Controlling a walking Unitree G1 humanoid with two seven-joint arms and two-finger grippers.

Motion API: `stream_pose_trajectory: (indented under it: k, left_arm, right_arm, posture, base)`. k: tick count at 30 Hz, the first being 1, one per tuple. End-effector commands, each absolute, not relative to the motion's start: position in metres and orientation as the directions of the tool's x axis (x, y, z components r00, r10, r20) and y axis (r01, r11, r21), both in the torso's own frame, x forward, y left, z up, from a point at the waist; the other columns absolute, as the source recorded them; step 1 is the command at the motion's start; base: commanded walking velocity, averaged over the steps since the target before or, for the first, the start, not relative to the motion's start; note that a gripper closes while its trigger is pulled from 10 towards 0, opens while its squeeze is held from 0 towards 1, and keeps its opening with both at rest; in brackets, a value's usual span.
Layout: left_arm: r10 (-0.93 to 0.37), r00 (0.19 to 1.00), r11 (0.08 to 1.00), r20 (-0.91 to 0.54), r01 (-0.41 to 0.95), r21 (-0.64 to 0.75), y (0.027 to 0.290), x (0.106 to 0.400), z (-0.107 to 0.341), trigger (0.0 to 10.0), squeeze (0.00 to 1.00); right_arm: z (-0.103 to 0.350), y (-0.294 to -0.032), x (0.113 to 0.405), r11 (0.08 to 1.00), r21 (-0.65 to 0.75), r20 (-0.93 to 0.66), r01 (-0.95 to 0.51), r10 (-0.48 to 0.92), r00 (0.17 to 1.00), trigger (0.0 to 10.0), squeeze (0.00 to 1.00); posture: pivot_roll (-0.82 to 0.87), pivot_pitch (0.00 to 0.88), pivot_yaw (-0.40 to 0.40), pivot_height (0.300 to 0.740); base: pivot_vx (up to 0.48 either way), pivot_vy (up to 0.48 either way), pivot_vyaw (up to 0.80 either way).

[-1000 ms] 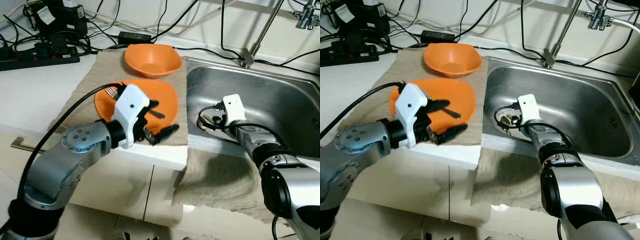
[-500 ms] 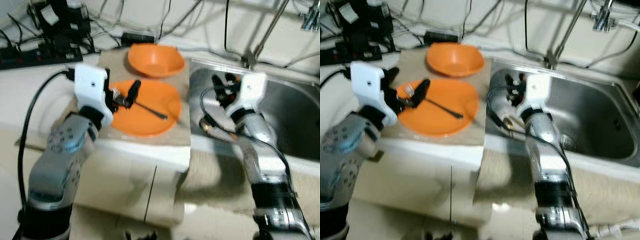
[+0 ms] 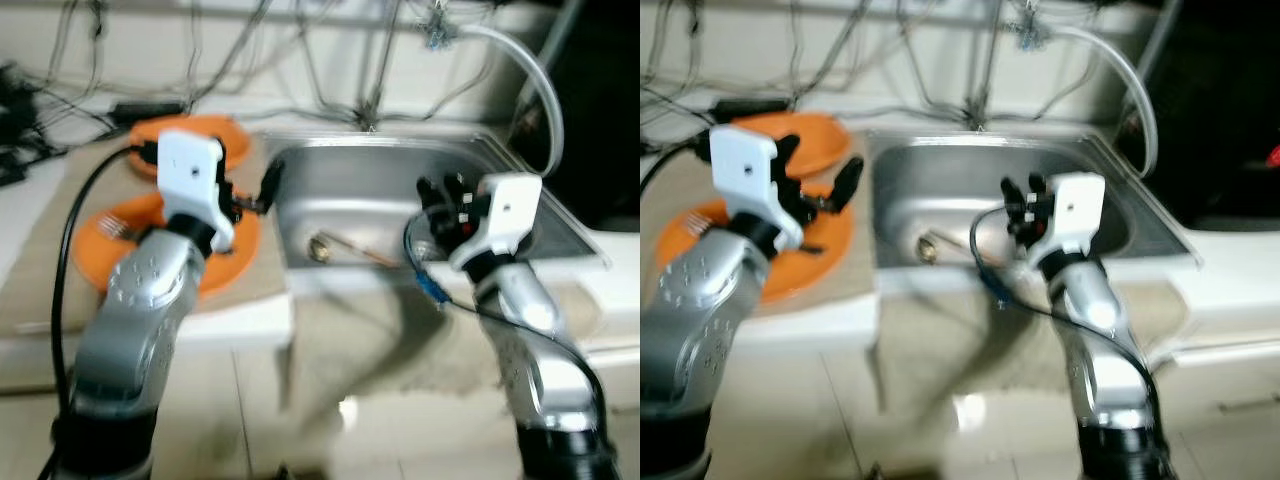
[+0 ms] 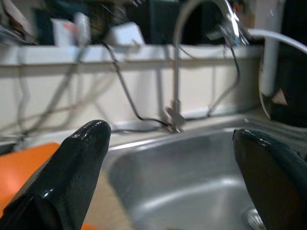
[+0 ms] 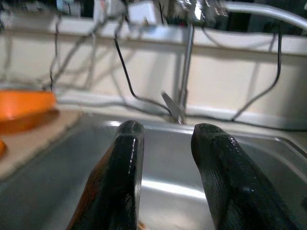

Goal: Kitchen organization

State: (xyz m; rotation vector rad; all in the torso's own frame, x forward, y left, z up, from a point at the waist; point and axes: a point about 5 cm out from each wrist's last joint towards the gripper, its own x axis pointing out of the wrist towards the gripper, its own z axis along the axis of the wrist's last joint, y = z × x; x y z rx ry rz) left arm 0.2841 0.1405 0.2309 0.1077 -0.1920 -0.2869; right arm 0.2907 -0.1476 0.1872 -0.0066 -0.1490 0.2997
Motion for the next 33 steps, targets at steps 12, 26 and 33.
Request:
stream_pose_trajectory:
  k: [12, 26, 33]
  left_arm:
    - [-0.213, 0.959, 0.965, 0.185, 0.176, 0.196, 0.175, 0.274, 0.242, 10.0, 0.0]
    - [-0.34, 0.926, 0.932, 0.165, 0.308, 0.192, 0.139, 0.275, 0.237, 10.0, 0.0]
    - [-0.33, 0.937, 0.932, 0.111, 0.305, 0.195, 0.143, 0.275, 0.229, 10.0, 0.0]
  right_arm:
    - [0.179, -0.121, 0.29, 0.826, -0.129, 0.013, -0.549, 0.555, 0.832, 10.0, 0.0]
    - [0.175, -0.123, 0.291, 0.851, -0.032, 0.04, -0.525, 0.525, 0.85, 10.0, 0.0]
    - [0.169, -0.12, 0.282, 0.83, 0.02, 0.028, -0.557, 0.556, 0.831, 10.0, 0.0]
  posture:
    - [0.0, 0.0, -0.111, 0.74]
    - [-0.01, 0.0, -0.079, 0.74]
    - [-0.01, 0.0, -0.056, 0.74]
  base:
    - [0.0, 0.0, 0.38]
    - [0.23, 0.0, 0.75]
    - [0.122, 0.0, 0.0]
